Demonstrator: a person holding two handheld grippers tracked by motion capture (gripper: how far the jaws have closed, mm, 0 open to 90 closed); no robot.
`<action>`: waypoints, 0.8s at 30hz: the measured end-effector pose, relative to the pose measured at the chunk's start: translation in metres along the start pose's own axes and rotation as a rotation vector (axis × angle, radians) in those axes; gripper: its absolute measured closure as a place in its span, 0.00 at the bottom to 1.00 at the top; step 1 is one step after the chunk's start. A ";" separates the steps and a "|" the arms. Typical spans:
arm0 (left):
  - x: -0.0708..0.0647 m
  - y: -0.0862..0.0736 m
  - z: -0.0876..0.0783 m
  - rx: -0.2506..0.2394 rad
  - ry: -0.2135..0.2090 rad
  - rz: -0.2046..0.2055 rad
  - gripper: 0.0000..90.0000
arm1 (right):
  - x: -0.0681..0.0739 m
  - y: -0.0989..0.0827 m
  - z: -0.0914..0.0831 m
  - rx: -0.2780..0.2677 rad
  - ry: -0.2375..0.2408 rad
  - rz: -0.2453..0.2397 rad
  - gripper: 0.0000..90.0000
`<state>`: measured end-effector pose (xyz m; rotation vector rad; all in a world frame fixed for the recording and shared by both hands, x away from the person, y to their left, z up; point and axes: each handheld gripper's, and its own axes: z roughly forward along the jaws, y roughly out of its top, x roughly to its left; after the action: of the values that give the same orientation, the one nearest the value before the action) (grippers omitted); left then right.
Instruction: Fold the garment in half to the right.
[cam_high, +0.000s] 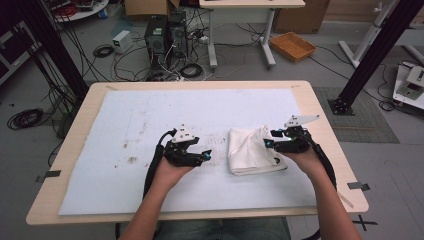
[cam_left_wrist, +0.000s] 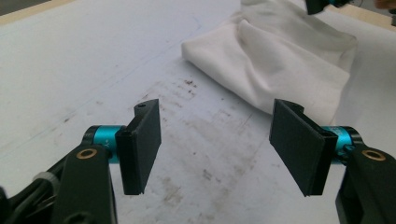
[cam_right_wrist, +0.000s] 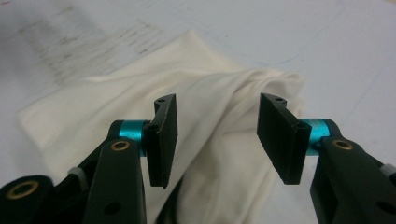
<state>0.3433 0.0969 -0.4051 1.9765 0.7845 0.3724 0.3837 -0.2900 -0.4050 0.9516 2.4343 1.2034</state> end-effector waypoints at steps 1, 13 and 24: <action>0.002 -0.002 -0.001 -0.001 0.006 0.005 0.37 | 0.003 -0.004 -0.001 0.004 -0.004 -0.009 0.54; 0.026 -0.028 -0.019 -0.023 0.111 -0.047 0.32 | 0.008 -0.051 0.000 0.038 0.013 0.057 0.67; 0.031 -0.038 -0.030 -0.031 0.110 -0.064 0.32 | 0.011 -0.052 -0.004 0.042 0.064 0.065 0.95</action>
<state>0.3359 0.1513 -0.4244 1.9098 0.9037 0.4558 0.3510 -0.3083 -0.4431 1.0268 2.5055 1.2264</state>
